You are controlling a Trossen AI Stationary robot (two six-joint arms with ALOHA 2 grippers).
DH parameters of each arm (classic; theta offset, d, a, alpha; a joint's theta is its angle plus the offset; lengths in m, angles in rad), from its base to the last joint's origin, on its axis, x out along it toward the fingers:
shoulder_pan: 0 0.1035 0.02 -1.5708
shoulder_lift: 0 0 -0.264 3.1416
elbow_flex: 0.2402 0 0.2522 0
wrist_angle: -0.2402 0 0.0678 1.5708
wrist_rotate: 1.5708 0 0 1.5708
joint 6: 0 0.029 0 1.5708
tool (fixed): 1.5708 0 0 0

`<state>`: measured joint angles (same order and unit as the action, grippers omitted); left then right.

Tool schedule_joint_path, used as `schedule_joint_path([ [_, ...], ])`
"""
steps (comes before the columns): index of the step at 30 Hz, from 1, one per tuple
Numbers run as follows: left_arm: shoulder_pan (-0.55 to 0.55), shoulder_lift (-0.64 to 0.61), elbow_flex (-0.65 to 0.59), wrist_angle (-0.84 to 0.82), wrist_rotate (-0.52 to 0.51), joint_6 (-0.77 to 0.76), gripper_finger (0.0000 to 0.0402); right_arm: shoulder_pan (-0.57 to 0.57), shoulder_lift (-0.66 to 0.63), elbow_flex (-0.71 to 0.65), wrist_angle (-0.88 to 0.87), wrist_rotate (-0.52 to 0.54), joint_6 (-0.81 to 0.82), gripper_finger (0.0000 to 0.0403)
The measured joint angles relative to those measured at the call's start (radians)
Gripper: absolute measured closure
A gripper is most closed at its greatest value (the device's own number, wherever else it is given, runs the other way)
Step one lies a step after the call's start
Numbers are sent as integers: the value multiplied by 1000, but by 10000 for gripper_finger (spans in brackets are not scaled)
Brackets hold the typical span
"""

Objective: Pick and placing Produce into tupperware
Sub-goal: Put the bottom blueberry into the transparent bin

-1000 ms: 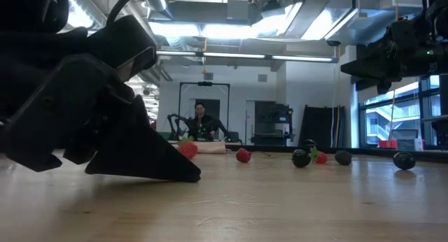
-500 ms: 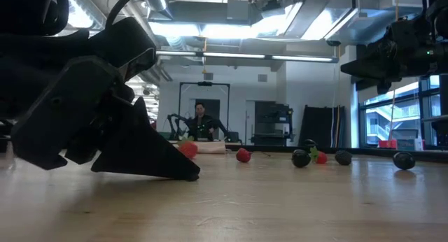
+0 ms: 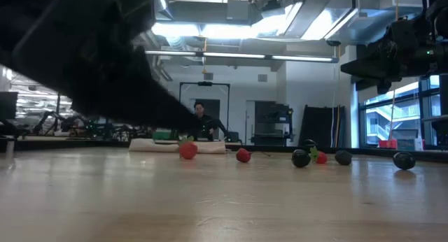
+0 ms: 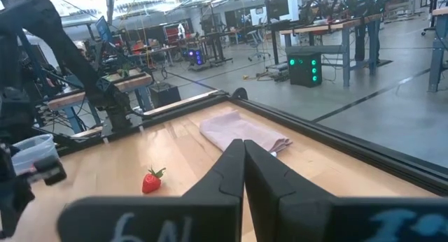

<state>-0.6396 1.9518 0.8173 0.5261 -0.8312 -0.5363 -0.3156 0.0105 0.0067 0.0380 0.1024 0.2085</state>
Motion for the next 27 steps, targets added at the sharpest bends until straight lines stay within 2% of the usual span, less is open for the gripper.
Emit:
schedule_joint_path([
  [6,-1,-169,0,-135,-6,45,369,0,0,0,0,0,23,389],
  [10,-4,-330,1,-329,13,50,370,0,0,0,1,0,23,389],
  [13,-14,-459,1,-511,16,-8,368,0,0,0,1,0,23,389],
  [17,-31,-638,2,-756,63,-144,364,0,0,0,2,0,23,389],
  [21,-61,-773,2,-966,192,-344,373,0,0,0,2,0,23,389],
  [27,-162,-828,2,-1167,384,-667,373,0,0,0,2,0,22,389],
])
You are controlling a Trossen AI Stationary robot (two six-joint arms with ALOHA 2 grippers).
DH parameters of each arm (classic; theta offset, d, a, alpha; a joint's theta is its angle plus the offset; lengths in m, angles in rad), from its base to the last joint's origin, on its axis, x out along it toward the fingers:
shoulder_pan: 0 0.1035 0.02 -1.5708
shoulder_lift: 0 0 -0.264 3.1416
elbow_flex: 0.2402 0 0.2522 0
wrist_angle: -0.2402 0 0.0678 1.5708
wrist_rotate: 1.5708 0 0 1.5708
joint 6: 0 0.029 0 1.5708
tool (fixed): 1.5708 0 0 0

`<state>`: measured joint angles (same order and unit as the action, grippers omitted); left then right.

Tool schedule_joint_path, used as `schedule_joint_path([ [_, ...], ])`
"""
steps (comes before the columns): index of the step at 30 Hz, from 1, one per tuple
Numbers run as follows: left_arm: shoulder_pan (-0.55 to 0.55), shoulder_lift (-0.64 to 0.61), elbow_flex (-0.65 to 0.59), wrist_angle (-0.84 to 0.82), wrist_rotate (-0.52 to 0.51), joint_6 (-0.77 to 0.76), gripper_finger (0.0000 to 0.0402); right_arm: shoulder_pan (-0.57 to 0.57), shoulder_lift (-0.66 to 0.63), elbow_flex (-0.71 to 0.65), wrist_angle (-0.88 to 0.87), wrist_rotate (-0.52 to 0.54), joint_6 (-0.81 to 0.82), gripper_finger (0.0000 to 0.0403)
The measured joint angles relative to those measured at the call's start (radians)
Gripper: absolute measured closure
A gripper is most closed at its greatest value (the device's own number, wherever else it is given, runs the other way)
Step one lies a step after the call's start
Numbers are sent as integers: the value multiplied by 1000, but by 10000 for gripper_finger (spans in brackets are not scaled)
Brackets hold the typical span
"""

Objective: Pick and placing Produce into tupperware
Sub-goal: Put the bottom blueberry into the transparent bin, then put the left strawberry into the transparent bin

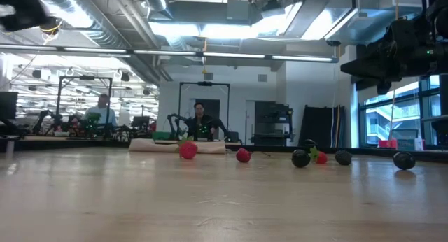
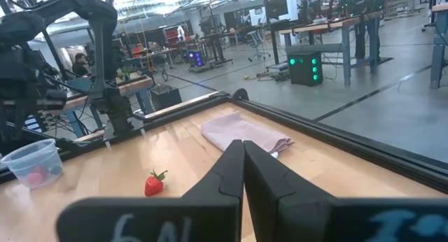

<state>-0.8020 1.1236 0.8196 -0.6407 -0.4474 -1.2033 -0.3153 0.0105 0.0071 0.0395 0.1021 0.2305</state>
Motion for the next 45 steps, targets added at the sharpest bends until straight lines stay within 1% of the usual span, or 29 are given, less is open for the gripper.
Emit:
schedule_joint_path([
  [4,-93,0,0,-83,153,-208,373,0,0,0,0,0,-4,389],
  [7,-160,0,0,-96,240,-342,374,0,0,0,0,0,-4,389],
  [10,-227,0,0,-123,276,-466,374,0,0,0,0,0,-7,389],
  [12,-262,4,1,-184,305,-551,374,0,0,0,0,0,-21,389],
  [16,-289,23,1,-299,353,-667,368,0,0,0,0,1,-30,389],
  [19,-291,35,1,-317,353,-674,362,0,0,0,0,1,-30,389],
  [25,-268,51,1,-313,353,-655,365,0,0,0,0,2,-33,389],
  [33,-256,51,1,-309,353,-655,314,0,0,0,-1,2,-34,389],
  [45,-252,51,1,-298,353,-652,259,0,0,0,0,3,-34,389],
])
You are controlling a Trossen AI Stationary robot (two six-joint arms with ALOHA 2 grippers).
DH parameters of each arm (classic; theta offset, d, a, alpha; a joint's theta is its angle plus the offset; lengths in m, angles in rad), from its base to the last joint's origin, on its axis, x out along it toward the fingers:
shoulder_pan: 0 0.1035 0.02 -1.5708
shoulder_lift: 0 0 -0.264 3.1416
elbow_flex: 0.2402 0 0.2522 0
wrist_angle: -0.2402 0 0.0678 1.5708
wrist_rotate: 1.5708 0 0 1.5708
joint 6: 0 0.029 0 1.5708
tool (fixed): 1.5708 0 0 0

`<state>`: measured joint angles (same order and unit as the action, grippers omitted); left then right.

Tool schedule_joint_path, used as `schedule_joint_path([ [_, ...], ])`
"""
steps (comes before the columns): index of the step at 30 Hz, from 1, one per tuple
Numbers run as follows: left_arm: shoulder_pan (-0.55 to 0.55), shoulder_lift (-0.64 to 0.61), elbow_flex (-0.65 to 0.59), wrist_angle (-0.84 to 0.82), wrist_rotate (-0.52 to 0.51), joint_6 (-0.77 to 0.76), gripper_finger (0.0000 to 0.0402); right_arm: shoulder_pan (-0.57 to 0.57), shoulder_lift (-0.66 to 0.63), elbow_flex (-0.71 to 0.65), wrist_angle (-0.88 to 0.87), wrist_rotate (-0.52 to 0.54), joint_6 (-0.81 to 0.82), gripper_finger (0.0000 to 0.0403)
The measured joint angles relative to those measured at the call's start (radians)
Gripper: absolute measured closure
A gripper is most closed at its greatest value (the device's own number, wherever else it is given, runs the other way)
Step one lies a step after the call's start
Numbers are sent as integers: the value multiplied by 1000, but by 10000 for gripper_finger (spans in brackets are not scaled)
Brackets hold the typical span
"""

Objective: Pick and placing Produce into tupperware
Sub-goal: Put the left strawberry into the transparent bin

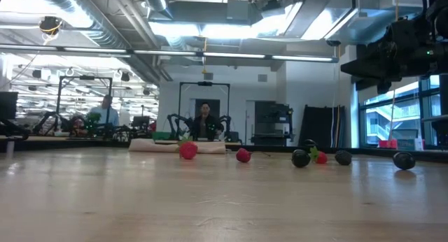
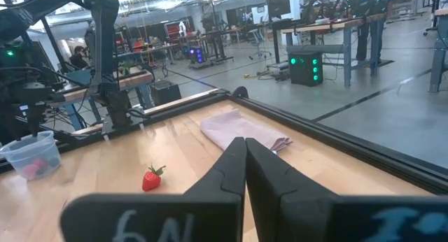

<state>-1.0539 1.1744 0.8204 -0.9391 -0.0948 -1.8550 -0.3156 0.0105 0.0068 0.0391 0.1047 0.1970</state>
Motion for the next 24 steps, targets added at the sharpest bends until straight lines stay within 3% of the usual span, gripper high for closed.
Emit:
schedule_joint_path([
  [14,112,-87,0,98,-10,124,196,0,0,0,0,0,0,389],
  [20,218,-124,0,198,-118,317,165,0,0,0,0,0,0,389],
  [24,313,-141,1,298,-264,536,151,0,0,0,2,0,1,389],
])
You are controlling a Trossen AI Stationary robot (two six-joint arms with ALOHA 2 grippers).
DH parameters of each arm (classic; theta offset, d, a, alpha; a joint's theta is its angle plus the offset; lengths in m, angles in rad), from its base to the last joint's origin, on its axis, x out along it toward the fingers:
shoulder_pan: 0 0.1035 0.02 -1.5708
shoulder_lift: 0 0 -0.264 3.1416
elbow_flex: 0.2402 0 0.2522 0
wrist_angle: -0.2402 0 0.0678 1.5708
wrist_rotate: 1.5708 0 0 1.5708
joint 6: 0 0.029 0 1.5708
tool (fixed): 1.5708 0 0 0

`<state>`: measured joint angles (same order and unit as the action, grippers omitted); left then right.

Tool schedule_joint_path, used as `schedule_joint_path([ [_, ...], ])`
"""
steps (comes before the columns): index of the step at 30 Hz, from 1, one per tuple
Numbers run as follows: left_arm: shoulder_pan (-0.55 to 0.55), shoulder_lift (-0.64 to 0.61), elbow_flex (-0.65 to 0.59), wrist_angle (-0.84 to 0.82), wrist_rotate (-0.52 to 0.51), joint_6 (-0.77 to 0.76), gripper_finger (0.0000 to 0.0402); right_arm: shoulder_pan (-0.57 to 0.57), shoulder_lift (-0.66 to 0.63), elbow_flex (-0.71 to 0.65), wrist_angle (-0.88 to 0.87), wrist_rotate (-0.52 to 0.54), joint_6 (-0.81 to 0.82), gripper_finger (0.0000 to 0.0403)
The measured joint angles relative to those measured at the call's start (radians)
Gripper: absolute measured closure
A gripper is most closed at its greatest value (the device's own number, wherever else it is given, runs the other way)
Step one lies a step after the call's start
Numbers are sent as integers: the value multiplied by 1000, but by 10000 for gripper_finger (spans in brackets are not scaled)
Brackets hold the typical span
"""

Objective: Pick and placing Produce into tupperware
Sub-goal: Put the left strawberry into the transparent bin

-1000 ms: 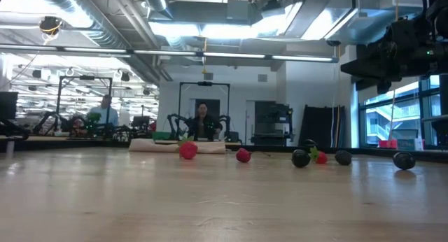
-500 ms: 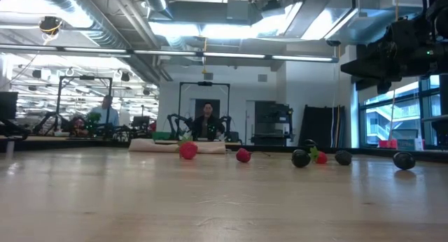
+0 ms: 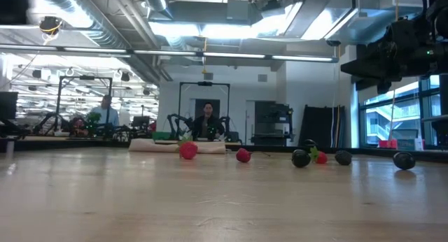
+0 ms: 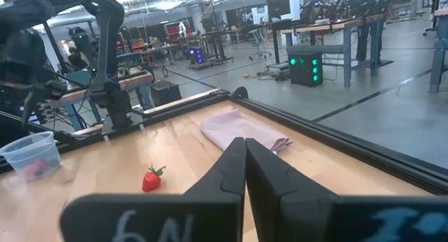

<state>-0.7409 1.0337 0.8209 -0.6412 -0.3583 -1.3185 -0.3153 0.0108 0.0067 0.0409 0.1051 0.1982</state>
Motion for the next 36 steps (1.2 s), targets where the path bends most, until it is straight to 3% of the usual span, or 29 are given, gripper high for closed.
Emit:
schedule_joint_path([
  [7,194,-2,0,179,-339,505,142,0,0,0,3,0,8,389],
  [10,279,-2,0,224,-466,572,146,0,0,0,9,0,33,389],
  [15,401,2,0,225,-532,616,143,0,0,0,10,0,86,389],
  [17,454,12,0,219,-511,632,143,0,0,0,10,0,86,389],
  [21,569,46,0,204,-327,709,148,0,0,0,10,0,86,389],
  [26,653,140,0,217,-205,973,155,0,0,0,10,0,85,389],
  [29,690,199,0,220,-75,1189,156,0,0,0,10,0,84,389],
  [32,715,249,0,245,59,1248,154,0,0,0,9,0,84,389],
  [36,727,286,-1,296,52,1250,154,0,0,0,9,0,86,389],
])
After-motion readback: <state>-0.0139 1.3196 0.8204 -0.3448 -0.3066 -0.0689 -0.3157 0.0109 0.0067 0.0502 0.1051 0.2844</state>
